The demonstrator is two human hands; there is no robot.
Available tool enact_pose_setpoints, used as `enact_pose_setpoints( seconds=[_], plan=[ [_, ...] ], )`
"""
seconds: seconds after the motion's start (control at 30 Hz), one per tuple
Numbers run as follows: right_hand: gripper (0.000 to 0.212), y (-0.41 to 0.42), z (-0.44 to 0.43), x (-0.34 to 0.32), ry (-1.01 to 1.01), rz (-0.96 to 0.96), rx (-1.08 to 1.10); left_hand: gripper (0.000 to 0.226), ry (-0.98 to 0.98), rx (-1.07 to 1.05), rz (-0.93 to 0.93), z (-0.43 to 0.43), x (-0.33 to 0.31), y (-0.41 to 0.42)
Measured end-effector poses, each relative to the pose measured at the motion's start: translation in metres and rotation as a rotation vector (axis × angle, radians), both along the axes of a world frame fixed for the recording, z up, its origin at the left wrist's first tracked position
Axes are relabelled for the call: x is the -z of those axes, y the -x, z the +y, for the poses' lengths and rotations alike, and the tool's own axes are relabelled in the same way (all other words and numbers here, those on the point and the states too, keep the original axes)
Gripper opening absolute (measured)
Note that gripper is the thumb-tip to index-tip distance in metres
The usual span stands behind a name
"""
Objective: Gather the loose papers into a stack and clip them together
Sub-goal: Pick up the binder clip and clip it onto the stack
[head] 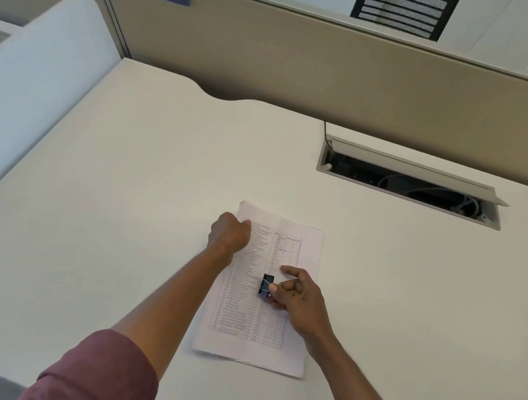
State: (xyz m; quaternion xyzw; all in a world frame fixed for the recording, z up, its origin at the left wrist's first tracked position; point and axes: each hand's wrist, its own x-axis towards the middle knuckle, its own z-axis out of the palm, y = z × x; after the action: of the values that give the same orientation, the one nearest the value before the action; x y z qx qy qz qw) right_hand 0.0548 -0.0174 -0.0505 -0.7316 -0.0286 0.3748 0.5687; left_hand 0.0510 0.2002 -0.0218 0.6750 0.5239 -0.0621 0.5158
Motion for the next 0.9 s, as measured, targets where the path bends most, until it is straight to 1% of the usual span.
enact_pose_setpoints(
  seconds=[0.13, 0.23, 0.37, 0.53, 0.67, 0.77, 0.9],
  plan=[
    [0.039, -0.001, 0.001, -0.001, 0.023, -0.011, 0.002, 0.032, 0.011, 0.047, -0.068, 0.009, 0.007, 0.009],
    [0.036, -0.002, 0.003, -0.003, 0.04, 0.0, 0.006, 0.034, -0.031, 0.119, -0.109, 0.01, 0.009, 0.017],
    [0.031, -0.004, 0.005, -0.01, 0.046, 0.035, 0.022, 0.035, -0.069, 0.16, -0.187, 0.007, 0.01, 0.026],
    [0.03, -0.007, 0.006, -0.012, 0.08, 0.038, -0.002, 0.032, 0.004, 0.18, -0.273, 0.014, 0.017, 0.032],
    [0.031, -0.019, 0.006, -0.018, 0.092, 0.07, -0.006, 0.035, -0.033, 0.202, -0.284, 0.015, 0.021, 0.032],
    [0.028, -0.043, 0.013, -0.025, 0.155, -0.03, -0.05, 0.036, -0.044, 0.211, -0.295, 0.014, 0.02, 0.032],
    [0.028, -0.087, 0.042, -0.05, 0.118, -0.148, -0.123, 0.04, -0.028, 0.196, -0.307, 0.015, 0.027, 0.034]
  ],
)
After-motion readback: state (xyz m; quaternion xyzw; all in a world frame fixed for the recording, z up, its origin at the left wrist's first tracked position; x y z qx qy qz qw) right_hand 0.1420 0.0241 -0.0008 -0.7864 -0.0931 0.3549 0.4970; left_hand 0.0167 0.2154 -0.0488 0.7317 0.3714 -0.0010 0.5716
